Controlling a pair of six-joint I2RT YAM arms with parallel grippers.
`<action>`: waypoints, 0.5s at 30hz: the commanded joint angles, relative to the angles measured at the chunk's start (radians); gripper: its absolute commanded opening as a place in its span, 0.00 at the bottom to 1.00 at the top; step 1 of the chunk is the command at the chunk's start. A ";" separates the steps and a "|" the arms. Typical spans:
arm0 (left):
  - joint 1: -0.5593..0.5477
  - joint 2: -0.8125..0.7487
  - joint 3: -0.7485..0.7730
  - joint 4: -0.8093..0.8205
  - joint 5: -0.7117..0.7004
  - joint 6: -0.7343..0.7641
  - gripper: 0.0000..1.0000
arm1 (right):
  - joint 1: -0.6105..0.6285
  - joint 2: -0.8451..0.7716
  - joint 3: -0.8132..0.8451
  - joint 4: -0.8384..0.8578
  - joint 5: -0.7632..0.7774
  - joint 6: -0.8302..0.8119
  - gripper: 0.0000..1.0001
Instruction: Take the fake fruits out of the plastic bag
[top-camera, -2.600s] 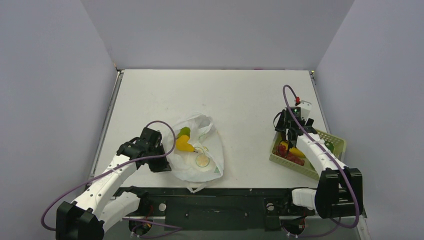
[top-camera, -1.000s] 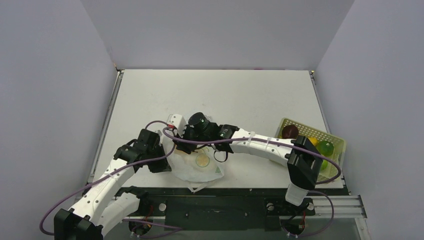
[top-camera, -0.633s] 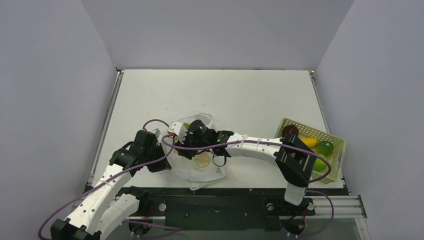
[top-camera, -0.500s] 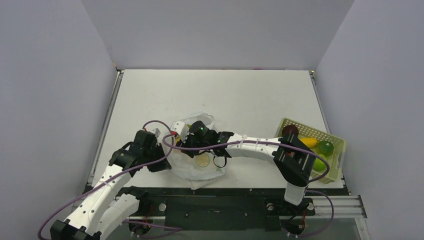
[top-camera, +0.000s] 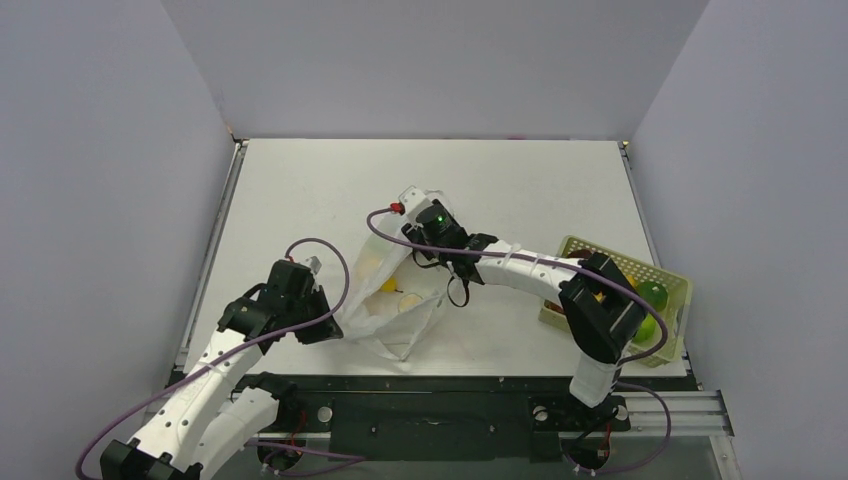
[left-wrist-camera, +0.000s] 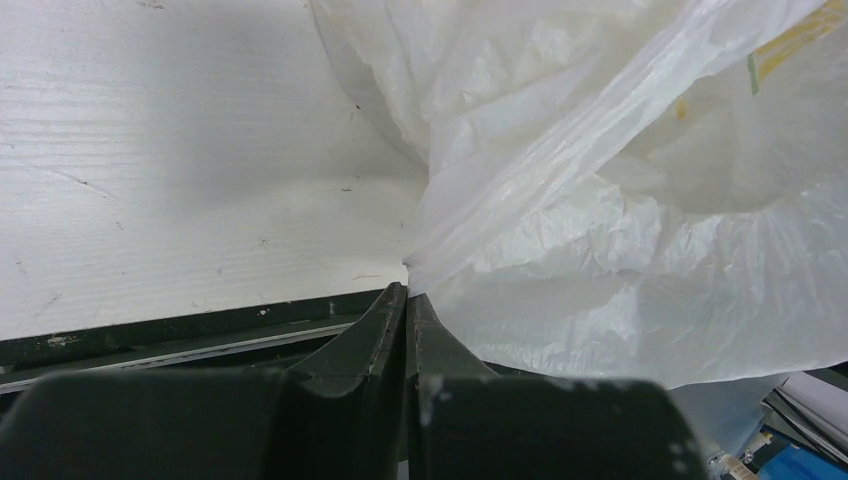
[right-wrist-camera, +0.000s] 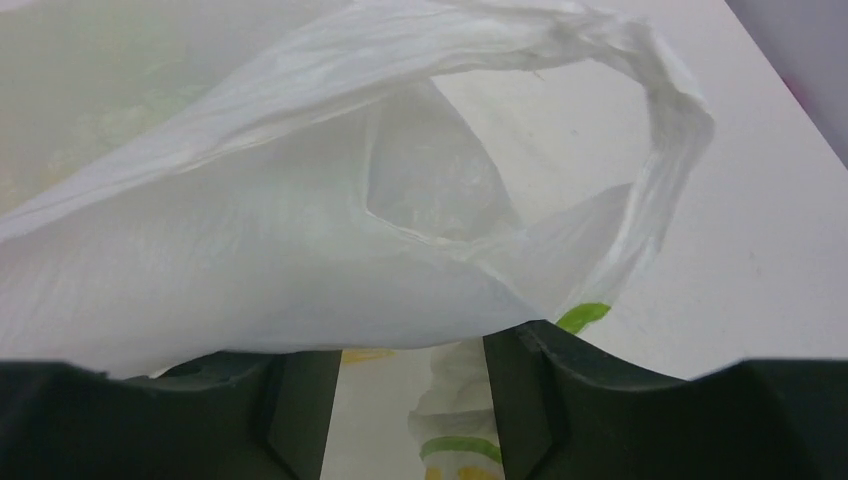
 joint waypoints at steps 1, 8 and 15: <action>0.002 0.000 0.047 0.024 0.009 0.024 0.00 | 0.061 -0.082 -0.011 0.047 -0.321 -0.060 0.51; 0.002 0.030 0.094 0.043 0.027 0.050 0.00 | 0.161 -0.093 -0.094 0.168 -0.488 0.026 0.65; 0.002 0.092 0.130 0.065 0.033 0.076 0.00 | 0.143 -0.026 -0.105 0.298 -0.424 0.121 0.72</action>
